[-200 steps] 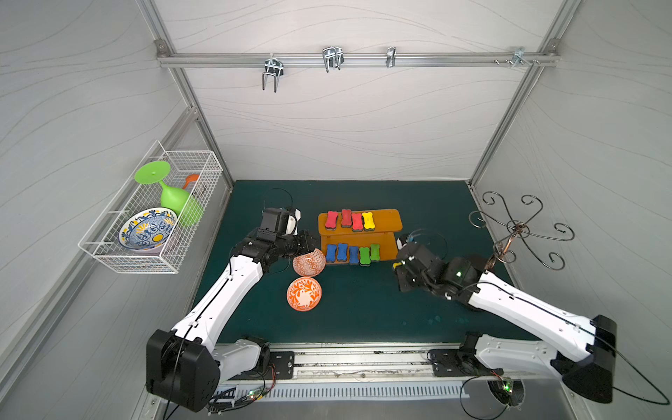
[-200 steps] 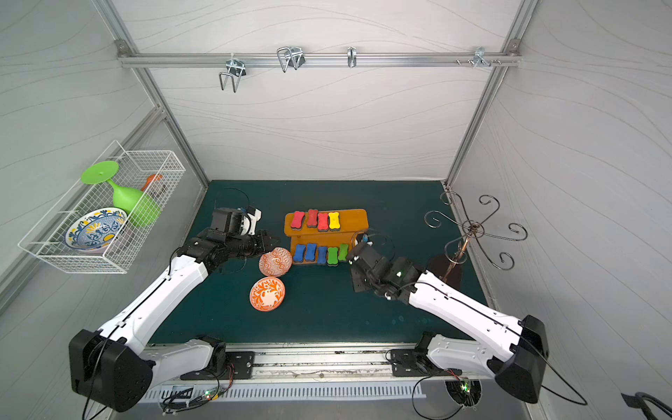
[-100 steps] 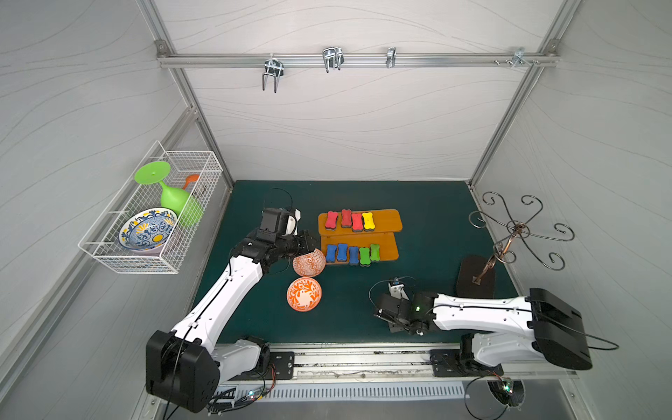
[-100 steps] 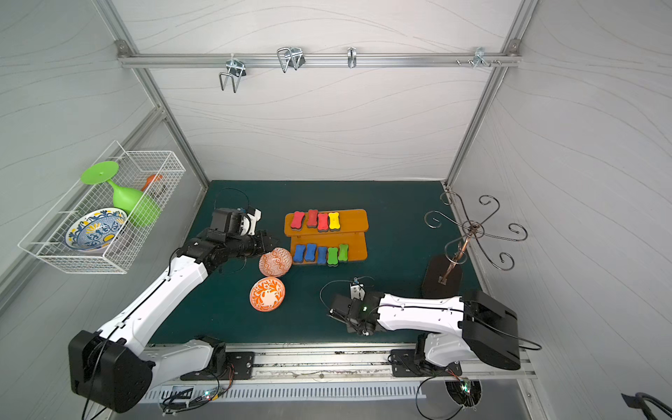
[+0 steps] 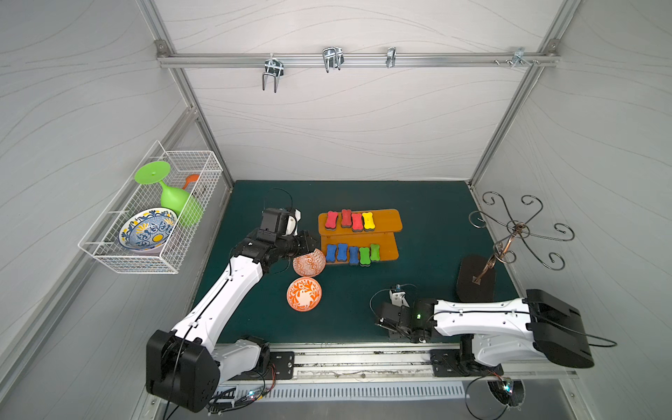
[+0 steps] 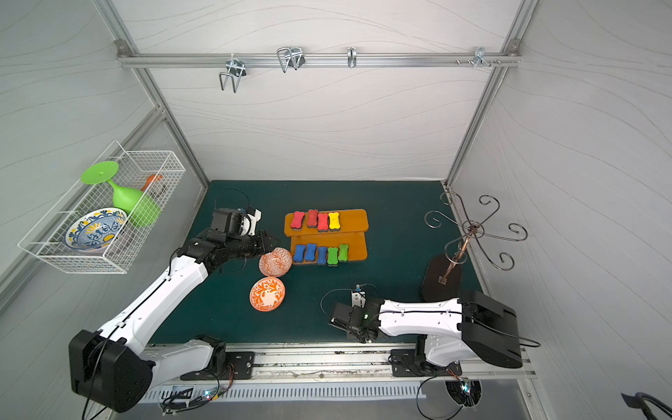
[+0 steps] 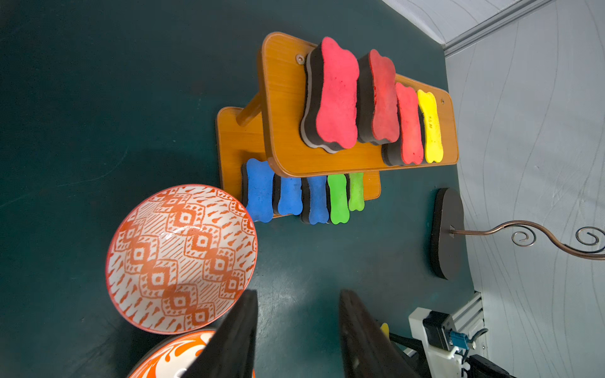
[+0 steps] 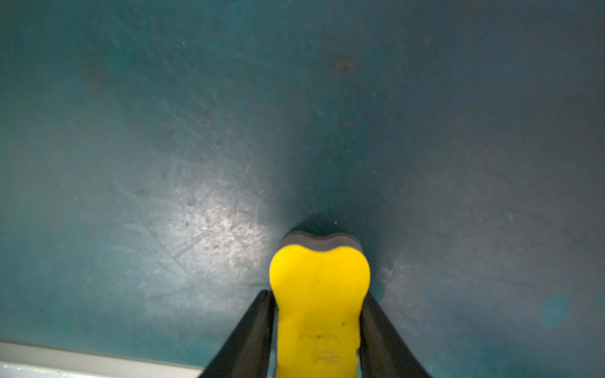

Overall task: Remove the whiteboard erasers from the shelf
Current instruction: Place the whiteboard eraser at the center of the board.

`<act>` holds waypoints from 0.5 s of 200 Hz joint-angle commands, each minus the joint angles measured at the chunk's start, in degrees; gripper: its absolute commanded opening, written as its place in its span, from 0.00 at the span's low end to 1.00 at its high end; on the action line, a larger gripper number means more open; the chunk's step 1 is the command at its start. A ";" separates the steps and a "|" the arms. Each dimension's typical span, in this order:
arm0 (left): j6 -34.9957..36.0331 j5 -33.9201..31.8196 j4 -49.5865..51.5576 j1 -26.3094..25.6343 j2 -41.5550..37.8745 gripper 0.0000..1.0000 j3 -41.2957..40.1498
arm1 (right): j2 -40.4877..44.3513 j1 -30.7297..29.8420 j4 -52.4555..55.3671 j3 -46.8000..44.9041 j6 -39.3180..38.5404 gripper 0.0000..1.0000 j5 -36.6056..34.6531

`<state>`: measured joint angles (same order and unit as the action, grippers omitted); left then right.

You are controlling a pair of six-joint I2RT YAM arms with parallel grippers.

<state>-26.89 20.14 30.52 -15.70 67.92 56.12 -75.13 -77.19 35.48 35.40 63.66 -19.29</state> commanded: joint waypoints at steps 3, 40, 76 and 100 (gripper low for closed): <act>0.97 -0.37 -0.84 -0.20 0.39 0.44 0.32 | -0.01 -0.33 1.55 -0.08 1.51 0.51 0.23; 0.22 -0.29 -0.82 -0.20 1.02 0.44 1.72 | 2.62 1.51 5.90 2.80 -1.35 0.61 -1.17; -0.42 -1.79 -0.25 -1.07 2.55 0.44 4.66 | 5.98 7.67 5.75 6.86 -9.64 0.64 -1.23; -0.71 -3.46 0.06 -1.57 4.05 0.43 7.43 | 6.57 12.65 4.99 11.12 -16.81 0.66 0.40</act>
<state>-27.22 18.94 30.98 -16.64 70.76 58.70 -69.87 -68.40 39.29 42.54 55.53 -19.25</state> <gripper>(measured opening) 0.434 0.649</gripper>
